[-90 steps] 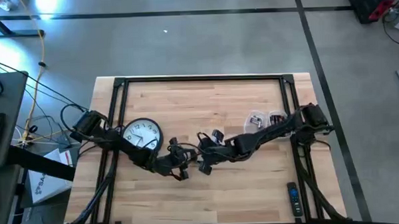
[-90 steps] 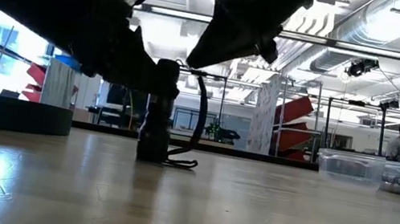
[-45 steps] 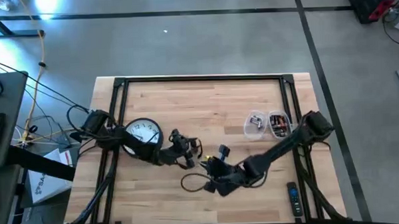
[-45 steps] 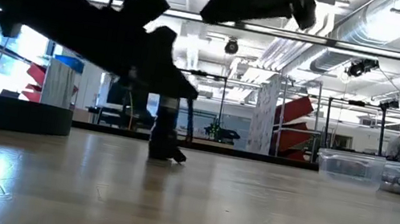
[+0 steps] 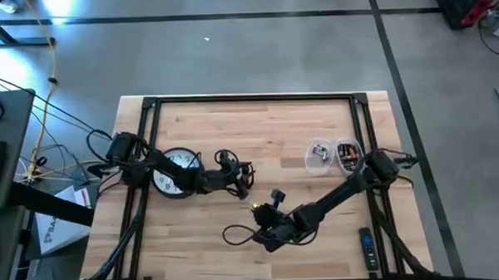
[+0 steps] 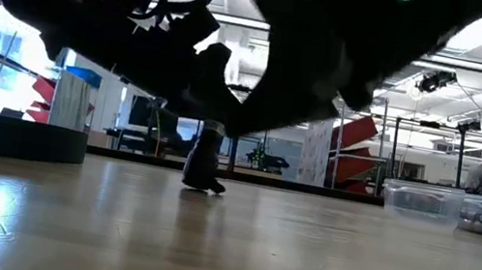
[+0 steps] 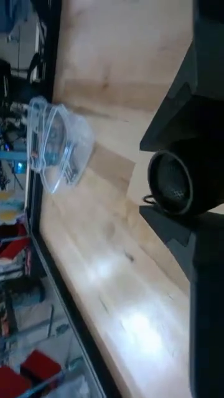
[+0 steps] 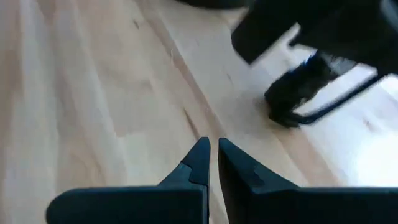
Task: Insert battery
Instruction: Put the black flashlight on the table
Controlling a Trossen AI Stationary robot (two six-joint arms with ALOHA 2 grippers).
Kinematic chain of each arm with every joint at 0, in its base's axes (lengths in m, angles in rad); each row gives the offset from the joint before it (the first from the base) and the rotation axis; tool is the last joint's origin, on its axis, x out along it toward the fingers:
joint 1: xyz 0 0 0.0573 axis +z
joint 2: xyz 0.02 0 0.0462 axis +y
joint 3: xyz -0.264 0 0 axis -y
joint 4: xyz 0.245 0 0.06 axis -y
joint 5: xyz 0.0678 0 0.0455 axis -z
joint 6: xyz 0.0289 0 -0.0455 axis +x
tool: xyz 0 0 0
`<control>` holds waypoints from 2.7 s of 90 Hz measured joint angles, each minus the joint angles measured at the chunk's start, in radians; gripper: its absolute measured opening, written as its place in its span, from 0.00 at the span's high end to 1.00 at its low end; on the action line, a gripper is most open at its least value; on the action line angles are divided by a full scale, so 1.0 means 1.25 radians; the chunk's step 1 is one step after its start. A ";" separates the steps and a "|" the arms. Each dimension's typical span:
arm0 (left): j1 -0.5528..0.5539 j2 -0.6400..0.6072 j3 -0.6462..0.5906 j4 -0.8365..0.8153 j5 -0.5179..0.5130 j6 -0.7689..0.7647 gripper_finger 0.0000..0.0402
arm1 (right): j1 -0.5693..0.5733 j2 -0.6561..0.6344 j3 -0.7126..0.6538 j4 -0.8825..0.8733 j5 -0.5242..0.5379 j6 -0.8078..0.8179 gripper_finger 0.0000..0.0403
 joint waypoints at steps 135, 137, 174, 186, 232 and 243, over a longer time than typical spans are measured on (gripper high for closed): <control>0.031 0.263 0.193 0.002 0.077 0.007 0.74 | 0.023 -0.074 0.001 -0.370 0.127 0.212 1.00; 0.031 0.260 0.193 -0.006 0.077 0.005 0.74 | 0.023 -0.074 0.001 -0.370 0.127 0.212 1.00; 0.041 0.197 0.196 -0.180 0.006 -0.019 0.66 | 0.023 -0.074 0.001 -0.368 0.127 0.225 1.00; 0.056 0.196 0.197 -0.226 0.021 -0.057 0.65 | 0.024 -0.074 0.001 -0.367 0.127 0.225 1.00; 0.069 0.164 0.195 -0.215 0.012 -0.018 0.65 | -0.013 -0.083 0.001 -0.429 0.064 0.323 1.00; 0.064 0.138 0.194 -0.232 0.012 0.008 0.65 | -0.011 -0.100 0.001 -0.431 0.068 0.322 1.00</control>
